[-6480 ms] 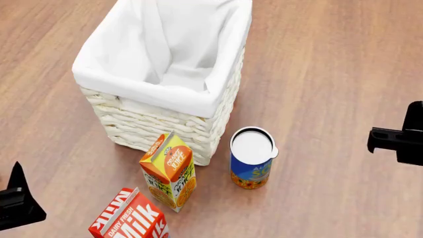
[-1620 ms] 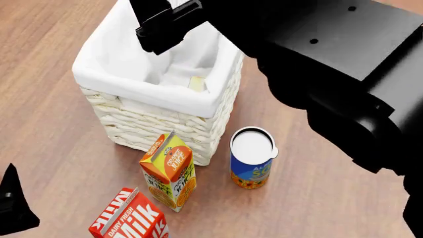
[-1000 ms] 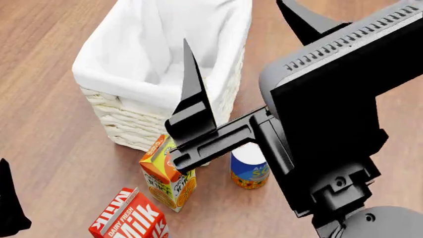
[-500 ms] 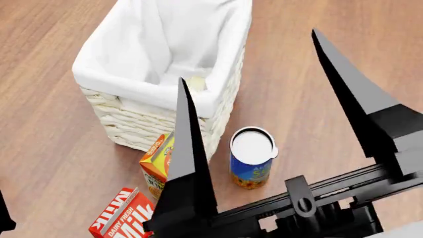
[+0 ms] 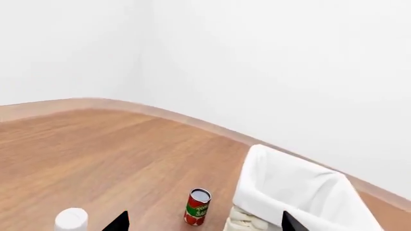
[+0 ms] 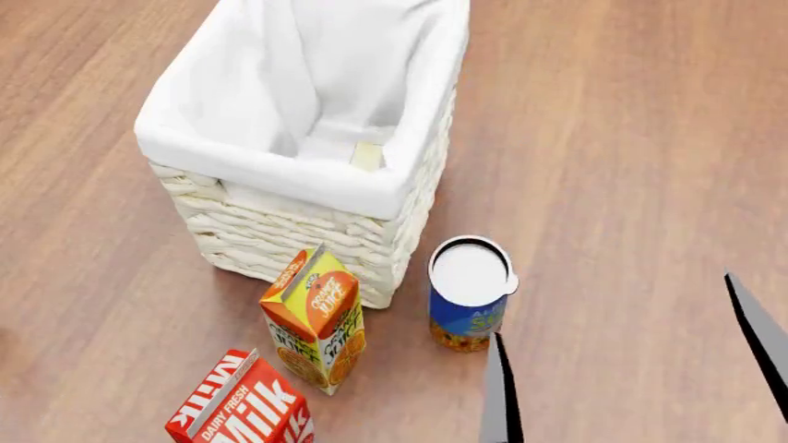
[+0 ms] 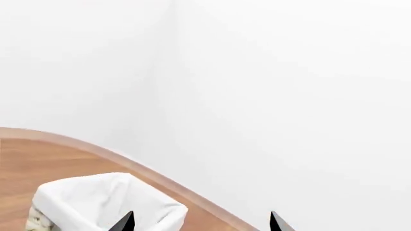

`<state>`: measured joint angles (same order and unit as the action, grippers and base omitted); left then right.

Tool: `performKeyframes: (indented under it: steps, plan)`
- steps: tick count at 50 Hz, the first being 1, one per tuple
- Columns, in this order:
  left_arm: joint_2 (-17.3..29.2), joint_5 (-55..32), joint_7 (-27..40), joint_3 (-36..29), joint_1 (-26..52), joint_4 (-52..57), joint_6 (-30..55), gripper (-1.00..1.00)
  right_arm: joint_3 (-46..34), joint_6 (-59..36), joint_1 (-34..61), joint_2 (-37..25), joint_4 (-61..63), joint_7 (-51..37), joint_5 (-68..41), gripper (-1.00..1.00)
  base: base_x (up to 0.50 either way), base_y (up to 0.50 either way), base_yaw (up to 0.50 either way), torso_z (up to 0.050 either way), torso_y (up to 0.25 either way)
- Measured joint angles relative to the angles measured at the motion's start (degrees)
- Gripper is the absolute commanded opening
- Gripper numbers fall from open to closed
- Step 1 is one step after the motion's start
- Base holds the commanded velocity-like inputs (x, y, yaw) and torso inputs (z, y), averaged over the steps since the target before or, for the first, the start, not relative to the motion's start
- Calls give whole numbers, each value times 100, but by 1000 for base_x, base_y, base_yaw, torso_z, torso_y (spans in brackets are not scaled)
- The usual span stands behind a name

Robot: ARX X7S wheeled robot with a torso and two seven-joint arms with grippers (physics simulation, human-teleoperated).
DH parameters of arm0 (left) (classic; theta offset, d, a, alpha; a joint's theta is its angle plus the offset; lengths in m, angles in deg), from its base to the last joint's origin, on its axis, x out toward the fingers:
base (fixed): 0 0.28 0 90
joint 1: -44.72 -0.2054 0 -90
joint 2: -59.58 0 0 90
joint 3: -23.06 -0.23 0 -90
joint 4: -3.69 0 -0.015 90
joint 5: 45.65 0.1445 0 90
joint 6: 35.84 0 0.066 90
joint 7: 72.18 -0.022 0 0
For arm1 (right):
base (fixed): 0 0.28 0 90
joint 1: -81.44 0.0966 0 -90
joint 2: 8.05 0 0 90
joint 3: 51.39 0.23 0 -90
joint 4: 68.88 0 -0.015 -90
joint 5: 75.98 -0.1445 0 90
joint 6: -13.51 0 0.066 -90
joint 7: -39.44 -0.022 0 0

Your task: Pick up the butter and put it in the basket.

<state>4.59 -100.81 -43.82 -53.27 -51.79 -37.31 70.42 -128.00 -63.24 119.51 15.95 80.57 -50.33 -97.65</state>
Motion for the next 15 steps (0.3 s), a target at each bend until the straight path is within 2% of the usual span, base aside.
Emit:
performKeyframes:
  steps: [15]
  plan:
    - [98,-271,43,298,-184,210,-114,100,-699,62,138,-230,14,-23,595,100,0,0,0,0,0]
